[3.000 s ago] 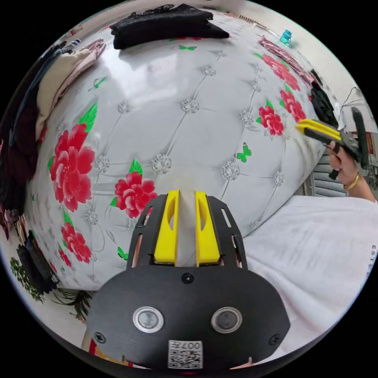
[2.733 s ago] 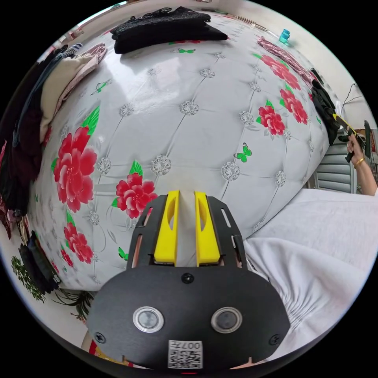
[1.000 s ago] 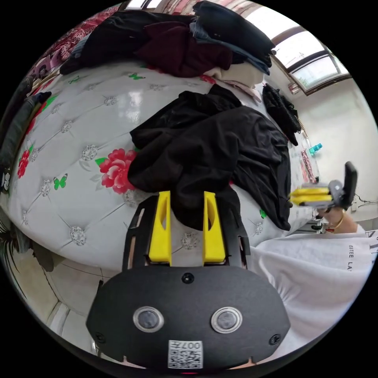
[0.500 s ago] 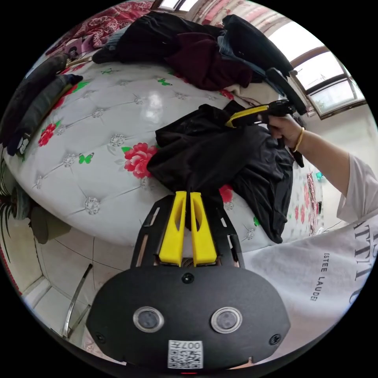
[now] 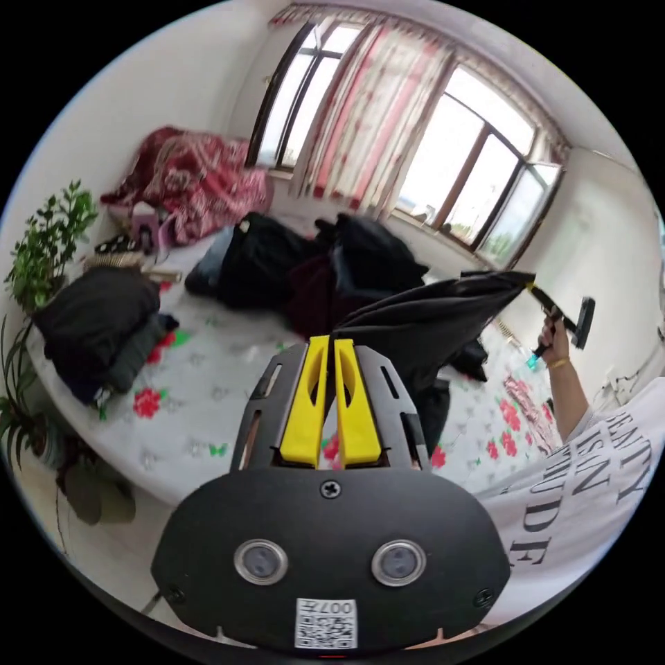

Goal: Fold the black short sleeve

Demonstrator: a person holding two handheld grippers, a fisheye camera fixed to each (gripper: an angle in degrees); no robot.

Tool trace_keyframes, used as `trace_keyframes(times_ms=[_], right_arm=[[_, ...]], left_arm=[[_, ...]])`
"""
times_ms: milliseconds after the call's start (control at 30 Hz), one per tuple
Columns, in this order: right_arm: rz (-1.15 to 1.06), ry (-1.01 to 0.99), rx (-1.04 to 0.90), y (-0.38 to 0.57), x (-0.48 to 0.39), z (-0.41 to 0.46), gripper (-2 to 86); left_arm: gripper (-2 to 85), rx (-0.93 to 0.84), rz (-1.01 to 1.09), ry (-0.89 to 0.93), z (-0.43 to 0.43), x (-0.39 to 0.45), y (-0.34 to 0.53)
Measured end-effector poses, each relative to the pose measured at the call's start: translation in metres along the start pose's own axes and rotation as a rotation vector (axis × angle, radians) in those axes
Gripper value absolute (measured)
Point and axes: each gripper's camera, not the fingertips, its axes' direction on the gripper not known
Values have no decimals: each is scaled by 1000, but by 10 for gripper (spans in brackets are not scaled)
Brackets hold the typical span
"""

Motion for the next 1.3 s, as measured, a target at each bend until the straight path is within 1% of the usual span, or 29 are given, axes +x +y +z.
trace_keyframes(times_ms=[67, 100, 133, 167, 200, 267, 333, 400, 467, 533, 600, 633, 700, 733, 767, 800, 833, 867, 900, 967, 1000, 1033, 1067, 1100, 1133, 1167, 1200, 1267, 1300], right_arm=[[3, 55, 129, 4, -18, -96, -2], [7, 66, 161, 6, -23, -119, -2], [5, 87, 226, 9, -34, -162, -2], [1, 110, 288, 13, -46, -203, -2], [0, 121, 315, 13, -51, -221, -3], [-19, 141, 411, 12, -72, -288, -3], [-35, 135, 484, 9, -80, -326, -3], [-37, 127, 535, 4, -79, -350, -3], [-32, 157, 534, -6, -67, -357, -2], [-8, 161, 478, -17, -46, -340, -2], [40, 163, 386, -29, -16, -306, -1], [74, 165, 322, -36, 7, -279, -1], [97, 203, 233, -45, 41, -232, 1], [110, 242, 162, -50, 64, -197, 4], [137, 286, 94, -53, 91, -162, 8], [163, 301, 72, -52, 105, -146, 11], [191, 322, 16, -46, 132, -115, 17], [242, 357, -64, -35, 158, -88, 23], [266, 367, -113, -27, 171, -76, 25], [337, 349, -261, 19, 202, -48, 33], [341, 337, -275, 33, 205, -45, 35], [342, 323, -316, 63, 207, -41, 38], [351, 313, -379, 96, 206, -37, 42], [356, 300, -413, 115, 204, -35, 44], [371, 267, -482, 151, 198, -32, 48], [401, 239, -549, 188, 190, -30, 52], [418, 227, -578, 205, 185, -30, 55], [490, 187, -677, 261, 166, -34, 68], [513, 175, -693, 271, 161, -36, 72]], left_arm=[[-8, 113, 58, 56, -48, 37, -10], [-9, 184, 107, 82, -83, 63, -13], [-9, 219, 134, 92, -100, 76, -14], [-9, 285, 190, 108, -135, 101, -13], [-9, 350, 245, 120, -168, 124, -11], [-9, 434, 313, 127, -211, 153, -7], [-9, 517, 354, 170, -251, 175, -5], [-9, 559, 376, 205, -264, 186, -5], [-8, 567, 393, 182, -254, 194, -11], [-7, 515, 380, 164, -216, 196, -29], [-4, 390, 319, 135, -124, 187, -61], [-2, 357, 302, 128, -96, 183, -69], [18, 220, 261, 97, 32, 171, -95], [29, 178, 248, 87, 67, 168, -99], [52, 68, 206, 64, 135, 159, -104], [75, -64, 147, 50, 199, 146, -103], [81, -124, 121, 53, 227, 138, -98], [91, -209, 74, 36, 269, 123, -82], [96, -253, 40, 2, 296, 109, -58], [100, -276, 31, -41, 317, 94, -13], [101, -313, 53, -94, 329, 87, 22], [101, -337, 65, -124, 334, 84, 41], [99, -389, 87, -172, 344, 77, 84], [96, -447, 103, -180, 353, 71, 130], [97, -483, 107, -177, 358, 69, 154], [98, -558, 114, -168, 367, 68, 202], [99, -633, 130, -167, 376, 70, 248], [101, -736, 156, -154, 390, 80, 309], [103, -785, 168, -142, 399, 89, 339]])
